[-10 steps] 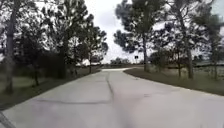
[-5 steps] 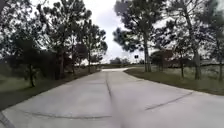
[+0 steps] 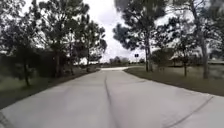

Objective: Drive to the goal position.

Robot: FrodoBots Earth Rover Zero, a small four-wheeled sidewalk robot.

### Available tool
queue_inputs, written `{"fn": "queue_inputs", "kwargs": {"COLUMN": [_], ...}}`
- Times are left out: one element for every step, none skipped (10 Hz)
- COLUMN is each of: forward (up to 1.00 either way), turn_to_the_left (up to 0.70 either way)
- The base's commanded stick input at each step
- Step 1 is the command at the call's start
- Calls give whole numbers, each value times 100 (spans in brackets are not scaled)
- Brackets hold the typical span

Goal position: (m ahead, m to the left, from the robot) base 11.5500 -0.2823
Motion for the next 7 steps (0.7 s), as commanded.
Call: {"fn": "queue_inputs", "kwargs": {"forward": [85,85,85,85,85,85,85], "turn_to_the_left": [0,0,0,0,0,0,0]}}
